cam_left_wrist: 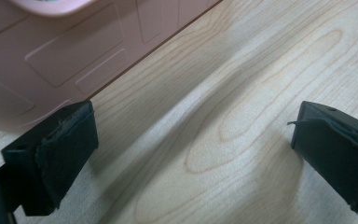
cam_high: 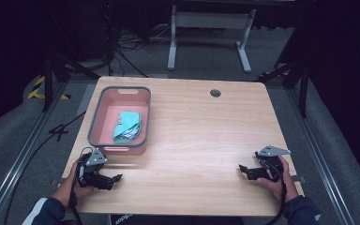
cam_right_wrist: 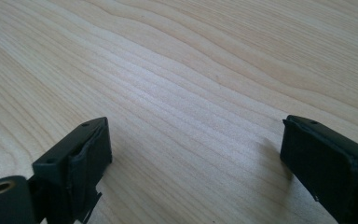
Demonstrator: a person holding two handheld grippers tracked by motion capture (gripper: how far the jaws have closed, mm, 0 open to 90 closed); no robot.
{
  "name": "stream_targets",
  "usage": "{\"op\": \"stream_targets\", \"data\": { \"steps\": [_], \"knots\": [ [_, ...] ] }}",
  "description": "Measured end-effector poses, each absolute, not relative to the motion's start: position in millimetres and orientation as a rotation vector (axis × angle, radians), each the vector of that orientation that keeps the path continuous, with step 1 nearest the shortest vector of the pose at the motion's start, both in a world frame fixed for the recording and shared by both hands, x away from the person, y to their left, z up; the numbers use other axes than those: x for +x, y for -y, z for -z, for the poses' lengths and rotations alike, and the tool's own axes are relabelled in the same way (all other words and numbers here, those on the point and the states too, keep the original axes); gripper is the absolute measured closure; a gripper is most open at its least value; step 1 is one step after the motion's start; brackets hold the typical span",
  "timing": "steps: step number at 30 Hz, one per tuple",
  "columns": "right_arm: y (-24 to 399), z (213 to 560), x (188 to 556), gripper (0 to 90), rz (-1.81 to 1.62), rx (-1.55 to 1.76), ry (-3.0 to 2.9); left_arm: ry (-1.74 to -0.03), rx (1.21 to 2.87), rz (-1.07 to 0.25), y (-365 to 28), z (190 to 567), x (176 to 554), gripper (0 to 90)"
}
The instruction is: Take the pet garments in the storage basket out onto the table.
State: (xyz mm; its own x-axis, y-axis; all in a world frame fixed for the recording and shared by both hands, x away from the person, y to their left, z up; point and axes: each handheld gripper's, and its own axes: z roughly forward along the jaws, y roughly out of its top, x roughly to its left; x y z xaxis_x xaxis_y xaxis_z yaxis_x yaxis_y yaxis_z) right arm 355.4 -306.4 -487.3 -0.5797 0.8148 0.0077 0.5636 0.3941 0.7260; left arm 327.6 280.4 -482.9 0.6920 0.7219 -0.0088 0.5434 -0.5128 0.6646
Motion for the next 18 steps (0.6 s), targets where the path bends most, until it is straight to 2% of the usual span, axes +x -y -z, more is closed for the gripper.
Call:
{"op": "stream_targets", "data": {
  "steps": [3, 5, 9, 18],
  "knots": [
    [307, 487, 356, 9.1, -0.998, 1.193, -2.310, -0.939, 2.292, -0.328, -284, 477, 327, 9.9],
    [307, 487, 356, 9.0, -0.998, 1.193, -2.311, -0.938, 2.303, -0.321, -286, 476, 327, 11.8],
    [307, 487, 356, 9.1, -0.999, 1.192, -2.311, -0.966, 2.303, -0.350, -288, 473, 326, 20.2],
    [306, 487, 356, 9.1, -1.001, 1.189, -2.314, -0.967, 2.268, -0.364, -302, 455, 315, 24.9]
  ]
}}
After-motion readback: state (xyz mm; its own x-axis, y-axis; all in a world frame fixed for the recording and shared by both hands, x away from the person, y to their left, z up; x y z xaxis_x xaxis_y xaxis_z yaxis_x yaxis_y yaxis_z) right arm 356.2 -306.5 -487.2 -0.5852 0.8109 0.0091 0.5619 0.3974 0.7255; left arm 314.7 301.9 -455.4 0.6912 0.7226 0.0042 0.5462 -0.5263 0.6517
